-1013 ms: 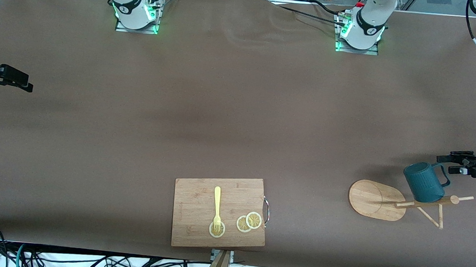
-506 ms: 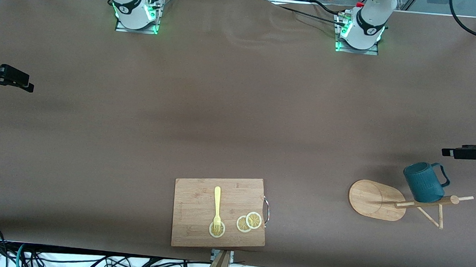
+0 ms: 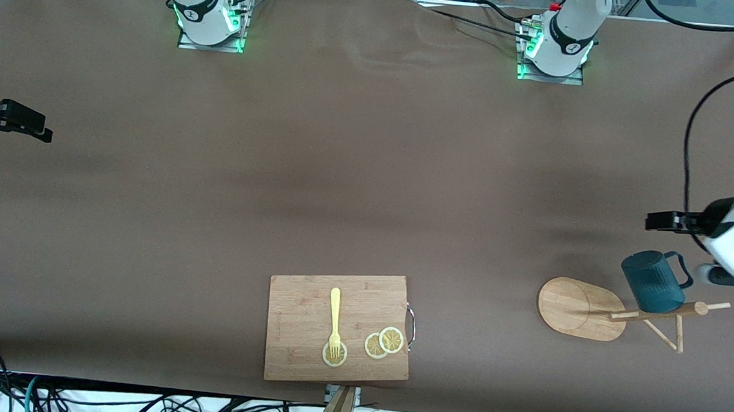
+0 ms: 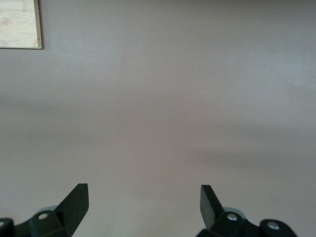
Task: Pass cup and hang on rack
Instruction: 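Open the left gripper and pull it up away from the mug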
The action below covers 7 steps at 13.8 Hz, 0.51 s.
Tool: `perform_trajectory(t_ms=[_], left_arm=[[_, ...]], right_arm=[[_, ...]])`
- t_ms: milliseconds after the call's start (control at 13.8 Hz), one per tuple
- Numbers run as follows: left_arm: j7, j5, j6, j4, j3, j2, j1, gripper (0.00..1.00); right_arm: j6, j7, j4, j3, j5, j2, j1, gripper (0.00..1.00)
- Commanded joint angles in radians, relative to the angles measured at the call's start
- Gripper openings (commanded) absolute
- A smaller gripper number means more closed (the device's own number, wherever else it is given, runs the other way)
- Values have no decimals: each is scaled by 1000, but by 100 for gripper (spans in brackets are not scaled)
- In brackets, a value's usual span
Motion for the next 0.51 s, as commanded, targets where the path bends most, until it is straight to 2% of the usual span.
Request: perform_trajectory(t_ms=[0,217,434], left_arm=[[4,29,4,-25,13,-21,-70,100],[7,26,4,-11,13,-21,-137,100],[22,15,10,10,-8,-48,-144,100]], right_arm=[[2,10,-6,6,15,-8,-7,100],[2,48,-6,6,16,-8,-8,100],[3,61,-6,6,16,-8,-10,100]])
